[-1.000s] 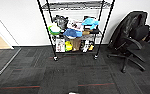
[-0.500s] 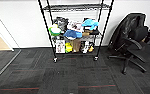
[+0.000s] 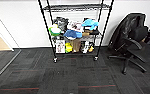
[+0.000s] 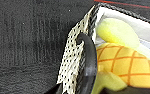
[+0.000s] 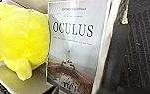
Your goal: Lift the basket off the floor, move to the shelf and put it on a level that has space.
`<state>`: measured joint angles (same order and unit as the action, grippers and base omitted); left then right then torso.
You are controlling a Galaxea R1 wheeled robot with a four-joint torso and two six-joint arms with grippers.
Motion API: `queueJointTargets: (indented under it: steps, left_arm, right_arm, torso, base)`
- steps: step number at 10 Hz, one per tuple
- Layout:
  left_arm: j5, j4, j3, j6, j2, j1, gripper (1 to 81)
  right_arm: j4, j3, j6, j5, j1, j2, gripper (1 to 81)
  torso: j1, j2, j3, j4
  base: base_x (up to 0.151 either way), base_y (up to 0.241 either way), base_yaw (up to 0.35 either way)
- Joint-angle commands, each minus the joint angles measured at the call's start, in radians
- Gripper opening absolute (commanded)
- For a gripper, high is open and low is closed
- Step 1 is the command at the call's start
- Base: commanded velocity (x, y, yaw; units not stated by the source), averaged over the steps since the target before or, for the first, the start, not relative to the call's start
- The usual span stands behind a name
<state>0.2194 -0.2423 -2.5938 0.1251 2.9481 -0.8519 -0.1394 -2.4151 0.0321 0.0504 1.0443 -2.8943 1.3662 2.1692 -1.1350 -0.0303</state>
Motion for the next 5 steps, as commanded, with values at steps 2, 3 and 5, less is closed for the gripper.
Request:
queueJointTargets:
  steps: [2,3,5]
  left_arm:
    - [-0.091,-0.005,0.004,-0.004,0.042,0.041,81.1]
    - [-0.091,-0.008,0.004,-0.005,0.039,0.040,81.1]
    - [-0.087,-0.008,0.005,-0.004,0.036,0.015,81.1]
  right_arm:
    - [-0.017,-0.030,-0.024,0.046,-0.091,-0.028,81.1]
    - [-0.017,-0.033,-0.024,0.043,-0.091,-0.035,81.1]
    - [-0.017,-0.033,-0.026,0.034,-0.091,-0.053,81.1]
  torso:
    - [0.000,0.000,0.000,0.000]
    - [0.000,0.000,0.000,0.000]
    - [0.000,0.000,0.000,0.000]
  base:
    - [0.000,0.000,0.000]
    - [0.000,0.000,0.000]
    - [0.000,0.000,0.000]
